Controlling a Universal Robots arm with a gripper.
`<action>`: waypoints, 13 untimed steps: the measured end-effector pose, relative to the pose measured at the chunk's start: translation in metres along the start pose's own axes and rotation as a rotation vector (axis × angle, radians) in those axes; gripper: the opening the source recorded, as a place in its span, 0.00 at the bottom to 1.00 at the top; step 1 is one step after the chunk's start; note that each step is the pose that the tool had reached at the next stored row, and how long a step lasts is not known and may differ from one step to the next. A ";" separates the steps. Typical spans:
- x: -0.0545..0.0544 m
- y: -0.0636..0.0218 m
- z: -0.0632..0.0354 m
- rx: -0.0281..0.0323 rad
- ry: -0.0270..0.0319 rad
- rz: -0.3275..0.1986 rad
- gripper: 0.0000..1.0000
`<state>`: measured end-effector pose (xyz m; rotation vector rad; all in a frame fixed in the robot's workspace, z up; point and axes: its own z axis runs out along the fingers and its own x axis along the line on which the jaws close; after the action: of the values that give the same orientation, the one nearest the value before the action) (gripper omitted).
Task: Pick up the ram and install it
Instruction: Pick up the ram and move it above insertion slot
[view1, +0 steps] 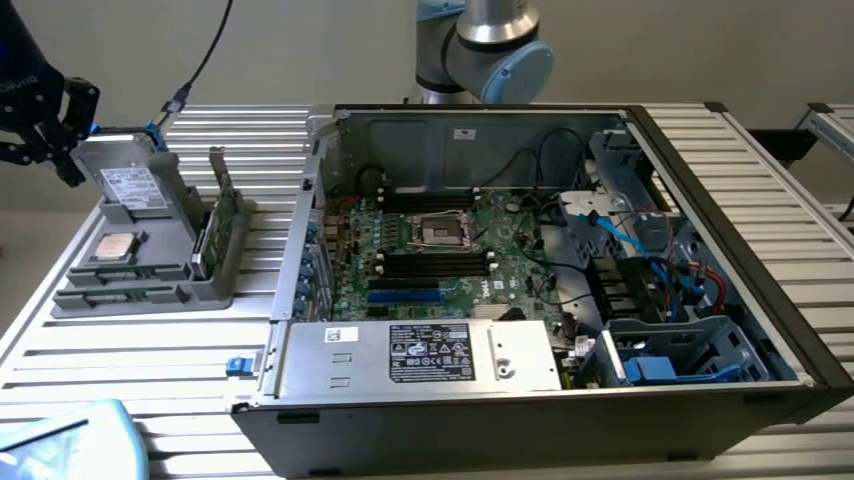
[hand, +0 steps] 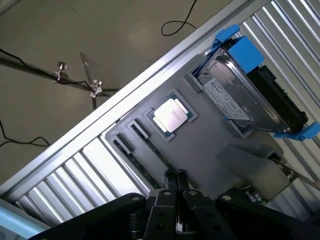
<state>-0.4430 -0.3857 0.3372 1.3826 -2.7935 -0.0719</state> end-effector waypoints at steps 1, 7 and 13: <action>0.000 0.0000 0.0005 0.0001 0.0009 -0.019 0.10; 0.000 -0.0001 0.0029 0.0001 0.0065 -0.127 0.10; 0.000 -0.0003 0.0052 0.0002 0.0123 -0.236 0.10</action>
<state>-0.4430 -0.3857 0.3319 1.6997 -2.6065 -0.0669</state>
